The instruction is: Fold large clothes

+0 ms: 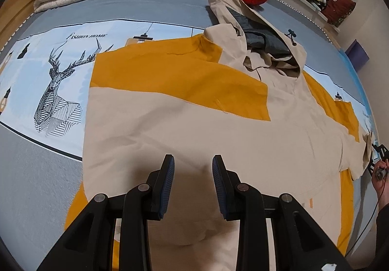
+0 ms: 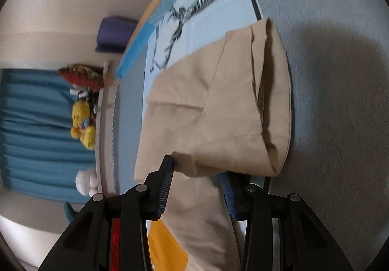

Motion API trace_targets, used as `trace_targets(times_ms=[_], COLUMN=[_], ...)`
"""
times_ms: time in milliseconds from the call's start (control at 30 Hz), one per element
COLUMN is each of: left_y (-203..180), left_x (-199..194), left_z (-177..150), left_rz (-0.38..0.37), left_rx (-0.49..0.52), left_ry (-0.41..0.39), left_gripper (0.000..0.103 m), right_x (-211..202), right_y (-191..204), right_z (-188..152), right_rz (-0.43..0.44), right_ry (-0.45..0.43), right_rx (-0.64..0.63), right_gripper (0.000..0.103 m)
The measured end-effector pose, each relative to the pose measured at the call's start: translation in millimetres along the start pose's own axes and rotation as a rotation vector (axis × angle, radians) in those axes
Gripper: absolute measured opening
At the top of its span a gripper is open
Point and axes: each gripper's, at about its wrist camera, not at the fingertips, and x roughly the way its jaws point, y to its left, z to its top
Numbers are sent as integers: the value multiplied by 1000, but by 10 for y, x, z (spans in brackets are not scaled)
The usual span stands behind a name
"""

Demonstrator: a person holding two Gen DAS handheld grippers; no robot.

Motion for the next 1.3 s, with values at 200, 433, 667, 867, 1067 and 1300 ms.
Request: trace_targets(times_ms=[200, 433, 667, 867, 1067, 1300], left_y=[98, 232, 590, 812, 793, 861], left_x=[-107, -350, -707, -913, -845, -784], left_z=[55, 118, 125, 61, -39, -72], left_rz=[-7, -12, -35, -77, -144, -158], left_rx=[-22, -48, -124, -182, -210, -241], left_ry=[-22, -74, -128, -139, -80, -57], left_gripper=[29, 29, 29, 29, 29, 29], right_x=[-197, -645, -1404, -1536, -984, -1327], right_y=[229, 1517, 2710, 2348, 1396, 1337], right_z=[73, -553, -3054, -5373, -6532, -6101], right_rz=[-33, -48, 323, 505, 206, 76], right_ry=[-119, -231, 39, 549, 855, 768], right_rx=[-110, -604, -1225, -1378, -1318, -1383], right_gripper=[3, 2, 2, 2, 8, 25])
